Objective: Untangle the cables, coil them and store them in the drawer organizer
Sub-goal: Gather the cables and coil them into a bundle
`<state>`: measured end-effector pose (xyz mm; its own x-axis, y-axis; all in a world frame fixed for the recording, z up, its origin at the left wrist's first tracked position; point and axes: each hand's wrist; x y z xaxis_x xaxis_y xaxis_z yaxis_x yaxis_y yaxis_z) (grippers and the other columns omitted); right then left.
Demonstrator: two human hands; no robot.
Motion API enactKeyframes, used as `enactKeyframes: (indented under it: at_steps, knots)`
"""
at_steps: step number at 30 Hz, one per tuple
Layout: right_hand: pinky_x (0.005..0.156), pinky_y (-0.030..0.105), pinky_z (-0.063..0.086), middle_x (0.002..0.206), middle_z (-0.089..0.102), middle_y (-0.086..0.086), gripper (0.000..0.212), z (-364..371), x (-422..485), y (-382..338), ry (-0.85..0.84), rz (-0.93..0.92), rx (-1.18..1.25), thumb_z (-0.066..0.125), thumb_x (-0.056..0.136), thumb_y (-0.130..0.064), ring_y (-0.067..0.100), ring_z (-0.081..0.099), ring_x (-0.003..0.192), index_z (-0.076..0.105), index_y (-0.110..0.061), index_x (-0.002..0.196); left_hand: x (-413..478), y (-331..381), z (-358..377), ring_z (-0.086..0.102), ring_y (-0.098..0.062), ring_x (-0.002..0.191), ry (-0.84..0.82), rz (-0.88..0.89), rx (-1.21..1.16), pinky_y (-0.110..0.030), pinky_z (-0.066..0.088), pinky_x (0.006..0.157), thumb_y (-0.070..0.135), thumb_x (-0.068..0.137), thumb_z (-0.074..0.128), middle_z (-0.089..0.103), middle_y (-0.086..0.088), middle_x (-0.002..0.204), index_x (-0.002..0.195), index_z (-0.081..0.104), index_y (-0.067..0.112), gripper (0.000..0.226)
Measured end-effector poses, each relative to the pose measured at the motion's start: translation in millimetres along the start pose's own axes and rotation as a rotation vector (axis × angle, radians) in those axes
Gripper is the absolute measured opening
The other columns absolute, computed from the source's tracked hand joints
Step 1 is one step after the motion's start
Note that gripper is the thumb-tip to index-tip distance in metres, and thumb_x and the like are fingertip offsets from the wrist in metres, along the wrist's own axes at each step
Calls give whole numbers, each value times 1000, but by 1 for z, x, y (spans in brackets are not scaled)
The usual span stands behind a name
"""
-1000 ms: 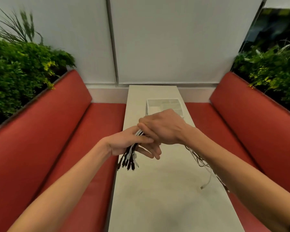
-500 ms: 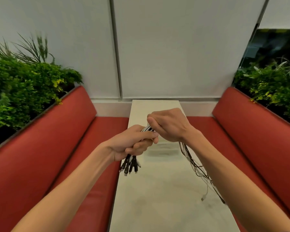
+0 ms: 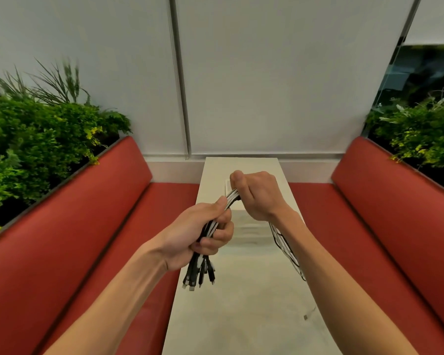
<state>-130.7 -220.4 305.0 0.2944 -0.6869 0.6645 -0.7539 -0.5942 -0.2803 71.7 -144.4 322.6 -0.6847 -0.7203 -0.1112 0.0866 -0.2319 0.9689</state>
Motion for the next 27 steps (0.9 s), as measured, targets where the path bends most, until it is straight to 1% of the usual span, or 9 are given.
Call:
enactKeyframes:
  at_steps: [7, 11, 14, 16, 18, 21, 22, 24, 27]
  knots:
    - [48, 42, 40, 50, 41, -7, 80, 0, 6, 6, 176, -74, 76, 7, 115, -51, 20, 40, 45, 53, -10, 64, 6, 10, 15, 9, -6, 47, -32, -83, -20, -24, 5, 42, 54, 108, 45, 14, 6, 62, 85, 54, 20, 42]
    - [41, 43, 37, 49, 43, -1, 73, -10, 11, 6, 347, -182, 188, 17, 117, -40, 24, 41, 41, 53, -8, 62, 11, 7, 21, 11, -4, 44, -183, -134, -83, -26, 6, 44, 55, 108, 44, 18, 9, 55, 117, 70, 9, 54]
    - [40, 41, 33, 49, 40, 0, 70, -24, 22, 2, 409, -298, 193, 23, 117, -34, 24, 37, 40, 52, -7, 59, 18, 8, 21, 18, -5, 42, -362, -145, -98, -20, 17, 42, 49, 107, 51, 26, 4, 56, 132, 64, 3, 55]
    - [40, 40, 29, 51, 34, -2, 66, -31, 29, -1, 408, -378, 177, 27, 117, -30, 23, 31, 42, 47, -9, 58, 24, 15, 23, 39, -9, 42, -440, -135, -38, -17, 36, 45, 47, 103, 57, 43, -2, 61, 135, 61, 0, 58]
    - [41, 38, 26, 56, 28, -6, 61, -36, 34, -1, 395, -446, 144, 30, 116, -26, 21, 26, 46, 44, -12, 59, 32, 22, 24, 69, -22, 67, -504, -84, 79, -24, 54, 61, 45, 102, 57, 66, -14, 83, 134, 60, -3, 58]
    - [41, 38, 28, 55, 31, -5, 61, -38, 40, 10, 397, -458, 81, 29, 116, -27, 22, 27, 45, 46, -11, 60, 43, 26, 27, 73, -40, 105, -509, -63, 84, -42, 60, 90, 37, 110, 43, 74, -27, 111, 122, 66, -3, 48]
    - [40, 39, 29, 52, 35, -3, 63, -38, 41, 18, 405, -432, 62, 28, 117, -28, 22, 31, 43, 48, -10, 60, 46, 26, 29, 75, -38, 100, -443, -71, 63, -40, 62, 86, 37, 111, 41, 76, -26, 104, 113, 70, -1, 48]
    - [39, 41, 32, 50, 40, -2, 67, -38, 39, 34, 417, -368, 8, 26, 118, -31, 24, 35, 41, 50, -10, 59, 51, 21, 30, 74, -24, 60, -252, -68, 53, -26, 59, 57, 44, 109, 46, 73, -15, 68, 86, 71, 6, 51]
    - [39, 41, 35, 50, 42, -4, 66, -33, 30, 52, 383, -301, -114, 22, 118, -35, 24, 39, 42, 51, -14, 62, 61, 15, 22, 29, -5, 25, -115, -78, -24, -17, 24, 30, 55, 104, 58, 35, 5, 38, 68, 50, 16, 54]
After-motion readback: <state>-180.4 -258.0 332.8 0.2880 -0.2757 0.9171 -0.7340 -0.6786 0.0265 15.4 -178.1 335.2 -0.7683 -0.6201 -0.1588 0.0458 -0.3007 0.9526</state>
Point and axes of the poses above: each hand's wrist, its own x-axis towards the middle knuckle, its own z-axis out of the palm, y = z × x
